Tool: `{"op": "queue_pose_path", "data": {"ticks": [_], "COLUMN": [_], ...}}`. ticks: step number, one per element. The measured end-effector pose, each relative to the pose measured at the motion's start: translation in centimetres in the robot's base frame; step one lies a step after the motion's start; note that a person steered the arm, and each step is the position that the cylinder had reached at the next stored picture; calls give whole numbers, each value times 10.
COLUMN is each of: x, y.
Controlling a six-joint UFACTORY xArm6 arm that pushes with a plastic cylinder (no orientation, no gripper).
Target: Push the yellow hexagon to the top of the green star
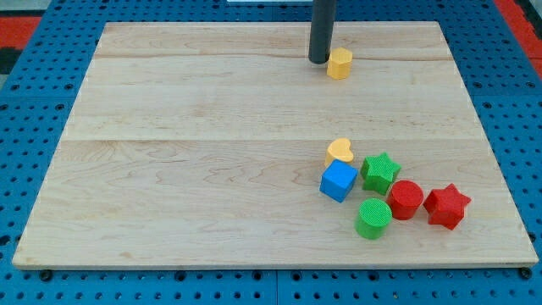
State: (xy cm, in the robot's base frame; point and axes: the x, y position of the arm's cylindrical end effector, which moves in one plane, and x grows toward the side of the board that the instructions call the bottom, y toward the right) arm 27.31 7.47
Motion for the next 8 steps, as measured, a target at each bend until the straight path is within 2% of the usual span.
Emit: {"op": "queue_pose_path", "data": {"ticks": [1, 2, 3, 4, 5, 6, 7, 8], "x": [-10, 36, 65, 40, 39, 71, 121, 95], "y": [64, 103, 101, 87, 54, 18, 38, 46]}}
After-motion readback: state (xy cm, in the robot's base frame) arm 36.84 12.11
